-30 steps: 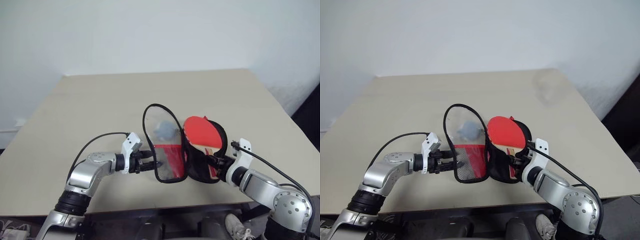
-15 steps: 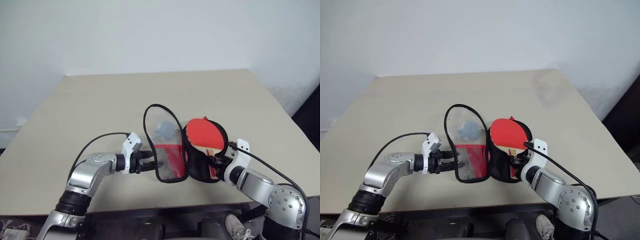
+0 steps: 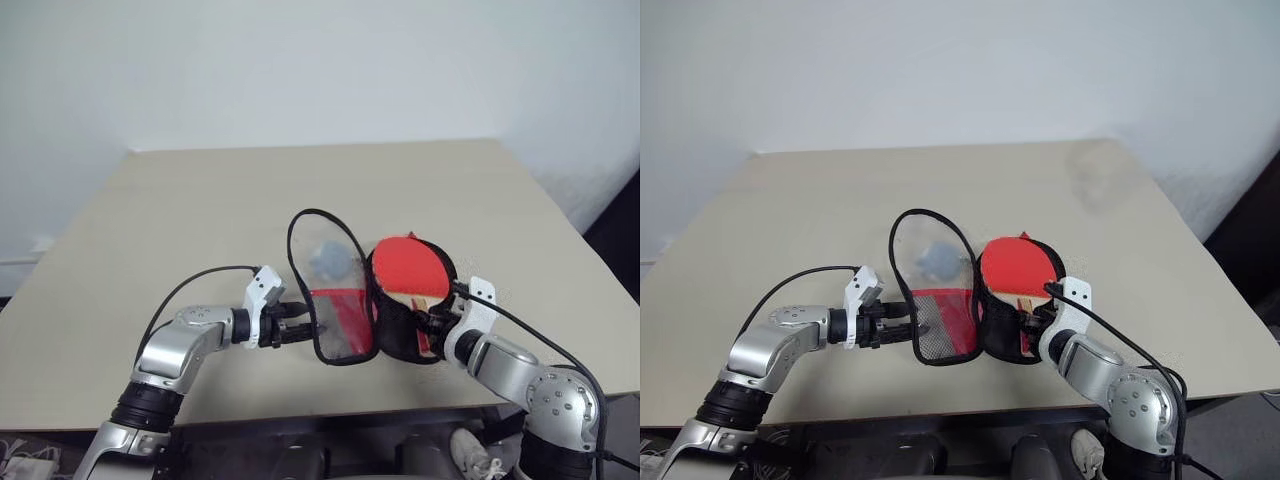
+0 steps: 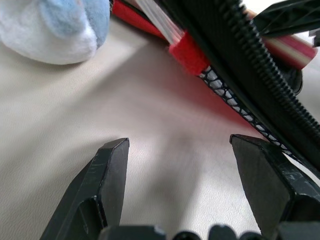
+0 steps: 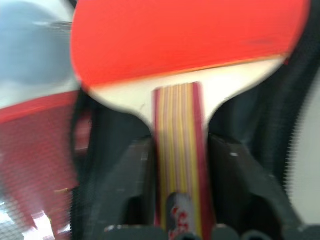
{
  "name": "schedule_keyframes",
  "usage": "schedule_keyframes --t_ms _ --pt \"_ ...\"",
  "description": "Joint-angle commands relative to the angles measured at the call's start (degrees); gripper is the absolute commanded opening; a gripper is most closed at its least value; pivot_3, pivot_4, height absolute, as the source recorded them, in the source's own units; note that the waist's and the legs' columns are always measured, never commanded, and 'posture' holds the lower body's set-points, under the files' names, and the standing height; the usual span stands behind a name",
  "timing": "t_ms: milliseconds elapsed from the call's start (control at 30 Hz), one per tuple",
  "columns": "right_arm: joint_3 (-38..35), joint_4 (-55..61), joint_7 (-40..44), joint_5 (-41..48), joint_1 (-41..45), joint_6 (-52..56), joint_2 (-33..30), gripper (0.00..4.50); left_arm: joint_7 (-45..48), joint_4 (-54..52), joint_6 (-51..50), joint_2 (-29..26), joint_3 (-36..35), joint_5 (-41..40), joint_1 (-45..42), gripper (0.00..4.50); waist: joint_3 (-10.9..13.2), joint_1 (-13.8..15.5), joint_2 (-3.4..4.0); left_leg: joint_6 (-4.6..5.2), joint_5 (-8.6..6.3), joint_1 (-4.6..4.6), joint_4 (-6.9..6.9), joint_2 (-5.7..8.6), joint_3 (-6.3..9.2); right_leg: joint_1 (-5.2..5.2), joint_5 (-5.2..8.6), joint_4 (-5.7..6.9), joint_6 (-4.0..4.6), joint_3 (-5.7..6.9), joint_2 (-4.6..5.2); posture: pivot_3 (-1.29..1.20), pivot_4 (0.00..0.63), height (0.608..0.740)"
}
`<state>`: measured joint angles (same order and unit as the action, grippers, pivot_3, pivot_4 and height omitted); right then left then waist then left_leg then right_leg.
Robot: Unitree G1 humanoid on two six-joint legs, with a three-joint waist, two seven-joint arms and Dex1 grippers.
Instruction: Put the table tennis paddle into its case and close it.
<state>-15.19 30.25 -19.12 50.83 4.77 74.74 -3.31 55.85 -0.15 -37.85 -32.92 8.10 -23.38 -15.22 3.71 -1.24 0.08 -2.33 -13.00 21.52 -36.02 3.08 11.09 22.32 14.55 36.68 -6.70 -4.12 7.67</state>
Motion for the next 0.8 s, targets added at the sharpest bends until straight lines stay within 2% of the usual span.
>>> schedule_keyframes --t_ms 33,167,367,533,633,800 --pt "-1.1 0.3 0.0 -1.9 0.1 -1.0 -0.3 3.15 0.1 -1.5 0.3 -0.3 -0.8 -0.2 -0.9 3.43 0.0 0.0 -0.01 0.00 0.00 0.00 0.01 0.00 0.01 0.00 0.00 0.00 0.00 0.00 0.00 0.00 0.000 0.740" --pt "-1.7 1.1 1.2 -1.9 -0.1 -3.9 -0.2 4.47 0.2 -1.4 0.3 -0.3 -0.7 -0.1 -1.0 3.43 0.0 0.1 -0.02 0.00 0.00 0.00 -0.01 0.00 0.02 -0.01 0.00 -0.01 0.00 0.01 0.00 0.00 0.000 0.740" --pt "-2.9 5.6 9.6 1.8 -0.8 -10.6 -3.6 4.47 0.4 -1.5 0.2 -0.3 -0.5 -0.1 -0.9 3.43 0.0 -0.1 0.03 0.00 0.00 0.05 0.00 0.01 0.01 0.01 0.00 -0.01 0.00 0.01 0.00 0.00 0.000 0.740" --pt "-7.2 3.8 19.3 6.5 1.4 -18.5 -6.1 4.47 0.8 -1.0 0.7 1.0 1.3 0.4 -2.3 3.43 0.0 -0.2 0.02 0.00 0.00 0.04 0.02 -0.01 0.01 0.00 0.00 -0.01 0.00 0.01 -0.01 0.00 0.000 0.740" --pt "-9.6 -1.6 21.9 6.8 4.4 -23.6 -6.3 4.47 0.5 -0.2 0.9 3.9 2.9 0.5 -4.6 3.43 0.0 0.0 0.00 0.00 0.00 0.03 -0.02 -0.01 -0.01 -0.06 0.00 -0.03 -0.01 0.01 -0.01 0.00 0.000 0.740" --pt "-8.1 -5.8 22.0 3.4 6.4 -28.6 -6.5 4.47 0.3 0.4 1.3 10.0 7.4 1.5 -8.5 3.43 0.0 0.0 -0.01 0.00 0.00 0.07 -0.01 0.00 0.00 -0.03 0.00 -0.03 -0.01 0.01 -0.01 0.00 0.000 0.740"
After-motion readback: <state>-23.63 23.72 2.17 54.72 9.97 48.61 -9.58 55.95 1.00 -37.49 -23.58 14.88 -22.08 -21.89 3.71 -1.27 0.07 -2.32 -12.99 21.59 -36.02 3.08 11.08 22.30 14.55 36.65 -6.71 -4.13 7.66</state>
